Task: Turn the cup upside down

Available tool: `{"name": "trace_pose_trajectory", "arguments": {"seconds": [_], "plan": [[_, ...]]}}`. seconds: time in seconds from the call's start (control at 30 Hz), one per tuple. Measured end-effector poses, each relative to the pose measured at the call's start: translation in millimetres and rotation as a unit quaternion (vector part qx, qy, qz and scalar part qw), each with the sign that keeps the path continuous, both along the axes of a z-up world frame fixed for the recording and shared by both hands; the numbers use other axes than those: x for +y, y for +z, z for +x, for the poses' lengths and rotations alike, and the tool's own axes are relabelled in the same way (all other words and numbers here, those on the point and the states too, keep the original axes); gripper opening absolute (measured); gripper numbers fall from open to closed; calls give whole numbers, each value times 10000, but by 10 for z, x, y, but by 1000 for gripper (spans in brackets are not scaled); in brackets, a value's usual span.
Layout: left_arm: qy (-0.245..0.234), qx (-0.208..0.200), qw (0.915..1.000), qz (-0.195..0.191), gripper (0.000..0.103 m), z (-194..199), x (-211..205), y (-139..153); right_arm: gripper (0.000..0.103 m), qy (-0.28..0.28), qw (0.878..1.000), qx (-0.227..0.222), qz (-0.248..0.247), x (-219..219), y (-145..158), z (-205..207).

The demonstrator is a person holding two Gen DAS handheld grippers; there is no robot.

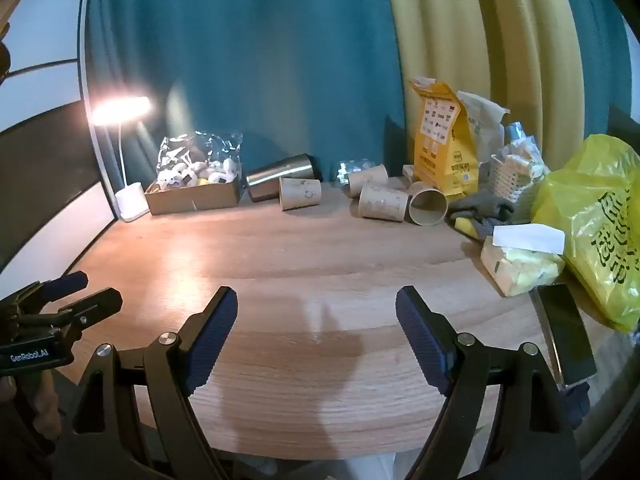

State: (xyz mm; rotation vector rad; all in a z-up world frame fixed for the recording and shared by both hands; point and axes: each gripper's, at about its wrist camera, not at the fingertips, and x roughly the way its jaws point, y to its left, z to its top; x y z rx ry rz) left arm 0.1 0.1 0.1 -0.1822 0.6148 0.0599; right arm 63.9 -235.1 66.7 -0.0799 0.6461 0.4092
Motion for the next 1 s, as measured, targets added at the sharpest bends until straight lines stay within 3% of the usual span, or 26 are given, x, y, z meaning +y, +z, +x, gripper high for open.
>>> {"name": "trace_pose_trajectory", "arguments": {"seconds": [1.0], "plan": [[-241, -202, 9995, 7, 96, 0, -43, 97, 84, -24, 10000, -17, 60, 43, 30, 108]]}}
